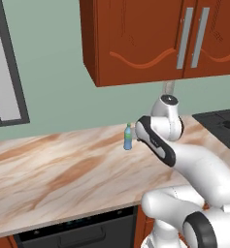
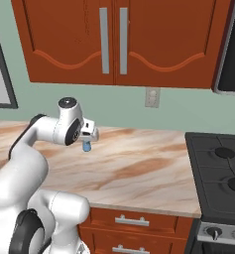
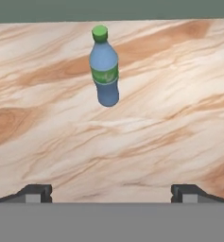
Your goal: Move the drinks to the dining counter.
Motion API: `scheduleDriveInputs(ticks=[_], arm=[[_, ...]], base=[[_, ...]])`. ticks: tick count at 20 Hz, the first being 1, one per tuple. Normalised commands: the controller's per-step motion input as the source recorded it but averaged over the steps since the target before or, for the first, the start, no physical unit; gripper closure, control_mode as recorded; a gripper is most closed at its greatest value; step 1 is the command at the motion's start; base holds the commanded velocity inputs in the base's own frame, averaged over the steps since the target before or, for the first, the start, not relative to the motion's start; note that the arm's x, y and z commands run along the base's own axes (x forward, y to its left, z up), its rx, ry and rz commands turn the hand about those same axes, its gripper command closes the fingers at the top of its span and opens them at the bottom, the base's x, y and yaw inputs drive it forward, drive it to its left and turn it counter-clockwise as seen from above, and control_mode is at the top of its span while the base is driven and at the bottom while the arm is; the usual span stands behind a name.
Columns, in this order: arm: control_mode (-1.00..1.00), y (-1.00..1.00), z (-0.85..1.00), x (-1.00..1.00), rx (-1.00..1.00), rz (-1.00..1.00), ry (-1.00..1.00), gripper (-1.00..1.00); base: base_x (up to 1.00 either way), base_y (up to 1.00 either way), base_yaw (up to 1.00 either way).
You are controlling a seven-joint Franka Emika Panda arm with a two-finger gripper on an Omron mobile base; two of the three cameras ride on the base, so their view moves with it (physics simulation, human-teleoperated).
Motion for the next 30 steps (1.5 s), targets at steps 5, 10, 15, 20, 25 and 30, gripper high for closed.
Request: scheduleDriveInputs(ticks=[5,10,15,20,25,30], arm=[[-1.0,0.0,0.0,0.37,0.0,0.0,0.0,-1.0],[-1.0,0.0,0.0,0.32,0.0,0.0,0.02,-1.0],[-1.0,0.14,0.0,0.37,-0.04,0.0,0.07,-1.0],[-1.0,0.16,0.0,0.36,-0.04,0.0,0.04,-1.0],[-1.0,0.14,0.0,0.32,-0.01,0.0,0.02,-1.0],[-1.0,0.04,-0.04,0.25,0.0,0.0,0.01,-1.0]], base=[[0.0,0.0,0.0],[0.0,0.0,0.0],[0.0,0.0,0.0],[0.0,0.0,0.0],[0.0,0.0,0.0],[0.0,0.0,0.0]])
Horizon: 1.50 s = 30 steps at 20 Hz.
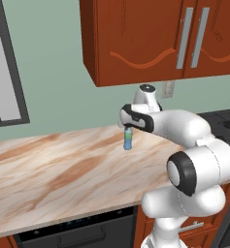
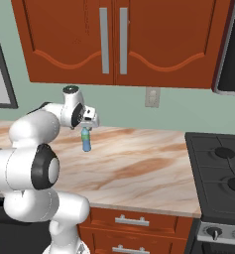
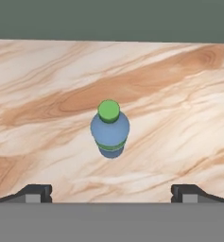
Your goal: Move the drinks to the dining counter.
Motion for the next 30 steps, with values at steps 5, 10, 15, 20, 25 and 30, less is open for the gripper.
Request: scheduleDriveInputs(ticks=[5,10,15,20,25,30], arm=[[-1.0,0.02,-0.17,0.24,0.0,0.0,0.01,-1.0],[-1.0,0.04,-0.04,0.25,0.0,0.0,0.0,-1.0],[-1.0,0.06,0.0,0.18,0.0,0.0,0.0,-1.0],[-1.0,0.09,0.0,0.19,0.0,0.0,0.0,-1.0],[-1.0,0.03,0.0,0.18,0.0,0.0,0.0,-1.0],[-1.0,0.0,-0.06,0.17,0.0,0.0,0.0,-1.0]], base=[[0.0,0.0,0.0],[0.0,0.0,0.0],[0.0,0.0,0.0],[0.0,0.0,0.0],[0.0,0.0,0.0],[0.0,0.0,0.0]])
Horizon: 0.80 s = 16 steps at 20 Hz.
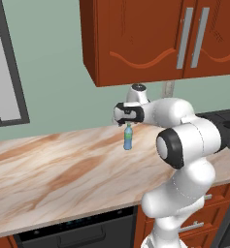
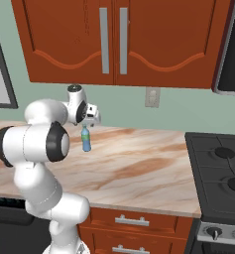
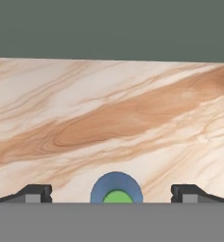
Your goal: Move the drinks to the dining counter.
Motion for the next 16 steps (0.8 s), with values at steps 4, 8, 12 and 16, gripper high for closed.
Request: scheduleDriveInputs(ticks=[4,8,12,16], arm=[[-1.0,0.0,-0.14,0.04,0.0,0.0,0.0,-1.0],[-1.0,0.0,-0.18,0.0,0.0,0.0,0.01,-1.0],[-1.0,0.0,-0.18,0.0,0.0,0.0,0.0,-1.0],[-1.0,0.0,-0.21,0.0,0.0,0.0,0.0,-1.0]], base=[[0.0,0.0,0.0],[0.0,0.0,0.0],[0.0,0.0,0.0],[0.0,0.0,0.0]])
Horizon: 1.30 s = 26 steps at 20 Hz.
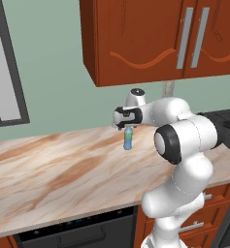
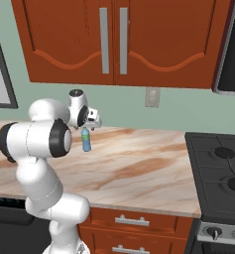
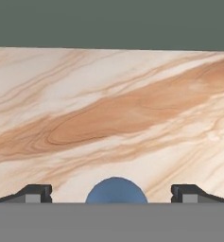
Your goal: Move the drinks to the dining counter.
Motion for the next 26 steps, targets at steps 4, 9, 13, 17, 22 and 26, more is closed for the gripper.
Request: scheduleDriveInputs(ticks=[4,9,13,17,22,26], arm=[[-1.0,0.02,-0.29,0.0,0.0,0.0,0.0,1.0],[-1.0,0.01,-0.31,0.0,0.0,0.0,0.0,1.0],[-1.0,0.0,-0.35,-0.21,0.0,0.0,0.0,1.0],[-1.0,0.0,-0.19,-0.83,0.0,0.0,-0.1,1.0],[-1.0,0.0,-0.05,-0.69,0.0,0.0,-0.19,1.0],[-1.0,0.0,0.35,-0.65,0.0,0.0,-0.2,1.0]], base=[[0.0,0.0,0.0],[0.0,0.0,0.0],[0.0,0.0,0.0],[0.0,0.0,0.0],[0.0,0.0,0.0],[0.0,0.0,0.0]])
